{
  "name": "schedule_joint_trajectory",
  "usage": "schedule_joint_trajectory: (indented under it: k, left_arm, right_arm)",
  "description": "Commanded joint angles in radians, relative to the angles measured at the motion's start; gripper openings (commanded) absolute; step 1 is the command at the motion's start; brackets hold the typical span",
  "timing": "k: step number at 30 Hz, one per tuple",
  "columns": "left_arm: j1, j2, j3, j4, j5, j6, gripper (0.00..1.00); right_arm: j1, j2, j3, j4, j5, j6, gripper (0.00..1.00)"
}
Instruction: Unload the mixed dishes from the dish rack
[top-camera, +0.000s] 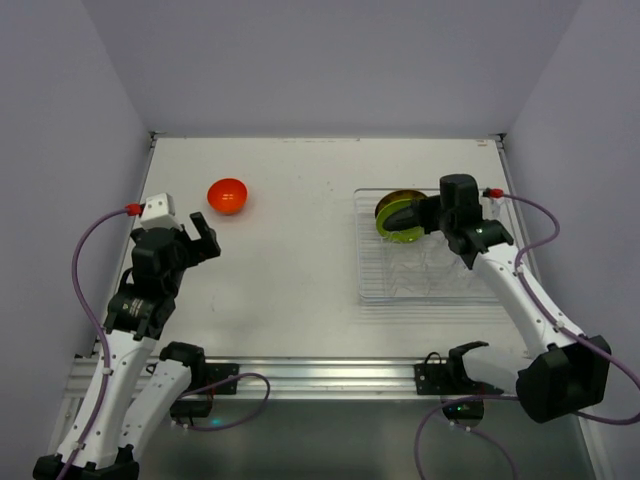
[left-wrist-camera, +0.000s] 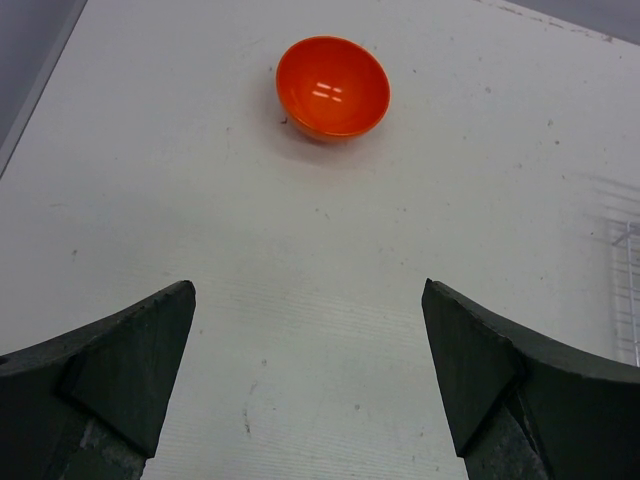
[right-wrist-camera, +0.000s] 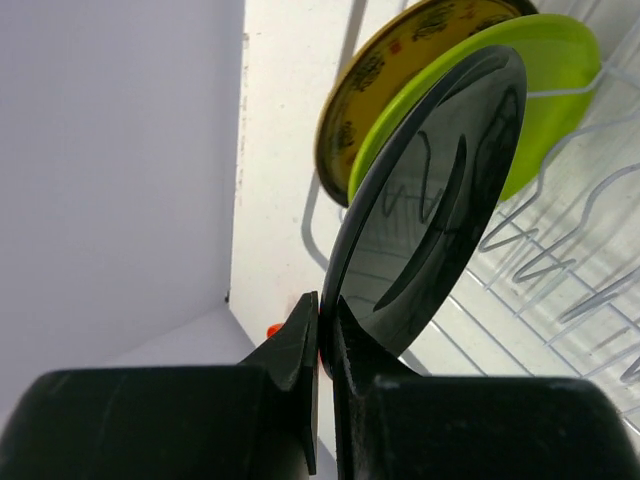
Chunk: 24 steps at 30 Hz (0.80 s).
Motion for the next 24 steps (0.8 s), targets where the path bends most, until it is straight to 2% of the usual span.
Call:
schedule_joint_trajectory:
  k: [1, 5, 9, 11, 12, 13, 15, 19, 20, 22, 23, 24]
  left_arm:
    - [-0.006, -0.007, -0.003, 0.043, 0.008, 0.032, 1.00]
    - [-0.006, -0.019, -0.002, 0.043, -0.007, 0.031, 1.00]
    - [-0.006, -0.019, 0.007, 0.041, -0.009, 0.032, 1.00]
    - [-0.006, -0.015, 0.030, 0.034, 0.003, 0.034, 1.00]
    - [-0.006, -0.008, 0.044, 0.017, 0.020, 0.032, 1.00]
    - [-0.006, -0.002, 0.061, 0.006, 0.035, 0.031, 1.00]
    - [-0.006, 0.018, 0.133, -0.020, 0.092, 0.032, 1.00]
    - [-0.006, 0.074, 0.303, -0.077, 0.167, 0.031, 1.00]
    - [-0.006, 0.102, 0.338, -0.086, 0.186, 0.032, 1.00]
    - [-0.006, 0.139, 0.438, -0.106, 0.252, 0.029, 1.00]
    - [-0.006, 0.178, 0.467, -0.107, 0.284, 0.020, 1.00]
    - [-0.006, 0.197, 0.501, -0.097, 0.415, 0.018, 1.00]
  right_arm:
    - [-0.004, -0.068, -0.004, 0.146, -0.014, -0.091, 0.00]
    - [-0.002, -0.125, -0.018, 0.238, -0.044, -0.233, 0.00]
    - [0.012, -0.191, -0.067, 0.384, -0.141, -0.397, 0.00]
    - [0.038, -0.234, -0.096, 0.448, -0.173, -0.544, 0.00]
    - [0.086, -0.242, -0.096, 0.496, -0.193, -0.604, 0.00]
    - [0.123, -0.246, -0.076, 0.496, -0.187, -0.740, 0.00]
    - [0.221, -0.237, -0.044, 0.441, -0.167, -0.909, 0.00]
    - [0.350, -0.222, -0.006, 0.387, -0.178, -1.112, 0.00]
    - [0.414, -0.219, -0.001, 0.368, -0.166, -1.158, 0.00]
    - [0.497, -0.197, 0.007, 0.355, -0.104, -1.305, 0.00]
    - [0.594, -0.188, 0.007, 0.355, -0.002, -1.367, 0.00]
    - [0.643, -0.159, 0.004, 0.360, 0.058, -1.501, 0.00]
